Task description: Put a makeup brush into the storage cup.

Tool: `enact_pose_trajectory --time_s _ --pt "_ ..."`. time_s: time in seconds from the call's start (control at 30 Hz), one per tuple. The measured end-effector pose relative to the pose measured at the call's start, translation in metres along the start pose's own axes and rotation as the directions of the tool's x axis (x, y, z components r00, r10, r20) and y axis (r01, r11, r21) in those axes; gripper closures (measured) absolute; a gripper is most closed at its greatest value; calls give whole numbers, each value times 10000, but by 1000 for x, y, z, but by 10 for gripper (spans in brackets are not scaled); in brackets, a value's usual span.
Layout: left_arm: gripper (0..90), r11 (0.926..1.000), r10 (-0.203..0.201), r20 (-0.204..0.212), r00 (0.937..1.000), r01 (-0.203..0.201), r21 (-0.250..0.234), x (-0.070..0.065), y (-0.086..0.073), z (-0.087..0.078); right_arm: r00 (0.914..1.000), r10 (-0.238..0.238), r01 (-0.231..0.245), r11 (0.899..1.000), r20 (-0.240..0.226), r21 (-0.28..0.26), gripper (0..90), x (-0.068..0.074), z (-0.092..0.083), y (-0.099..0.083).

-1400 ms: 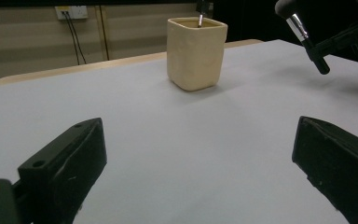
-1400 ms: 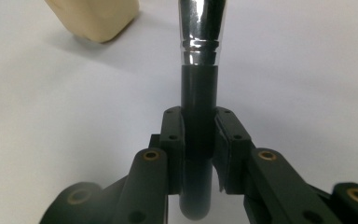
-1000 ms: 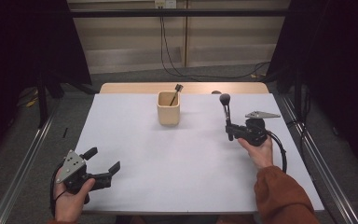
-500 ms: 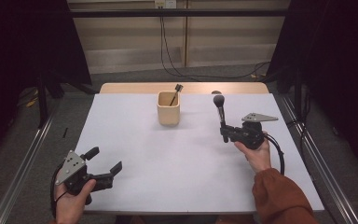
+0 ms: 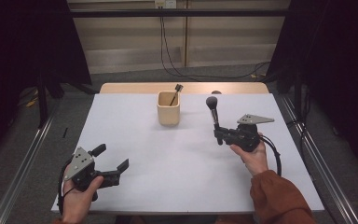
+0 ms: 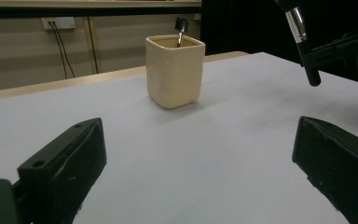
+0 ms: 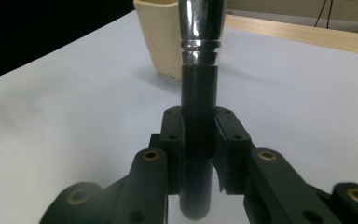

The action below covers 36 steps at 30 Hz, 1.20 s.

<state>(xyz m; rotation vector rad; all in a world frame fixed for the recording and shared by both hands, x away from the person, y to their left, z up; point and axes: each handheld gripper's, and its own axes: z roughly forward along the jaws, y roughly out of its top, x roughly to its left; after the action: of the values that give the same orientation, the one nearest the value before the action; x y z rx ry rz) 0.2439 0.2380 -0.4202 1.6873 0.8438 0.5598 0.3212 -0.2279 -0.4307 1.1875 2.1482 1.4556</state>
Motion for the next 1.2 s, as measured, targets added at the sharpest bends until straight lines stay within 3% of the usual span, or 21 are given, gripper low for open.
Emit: enact_pose_trajectory --time_s 0.2,0.43,0.57,0.9,1.2 --pt "29 9996 288 242 9993 -290 65 -8 7 9 9997 -144 144 9999 -209 -8 758 8 3 1" --pt "28 9994 339 564 9978 -338 -31 -17 16 24 9986 -310 311 9995 -437 16 758 15 6 1" --pt "29 9979 649 600 9961 -650 -12 -20 21 33 9980 -354 355 9994 -527 17 758 18 7 2" --pt "29 9979 644 936 9935 -639 -85 -30 31 53 9945 -550 552 9985 -893 -5 758 26 14 0" --pt "29 9987 468 1124 9926 -487 147 -31 34 72 9905 -648 651 9979 -1210 -14 758 36 20 0"
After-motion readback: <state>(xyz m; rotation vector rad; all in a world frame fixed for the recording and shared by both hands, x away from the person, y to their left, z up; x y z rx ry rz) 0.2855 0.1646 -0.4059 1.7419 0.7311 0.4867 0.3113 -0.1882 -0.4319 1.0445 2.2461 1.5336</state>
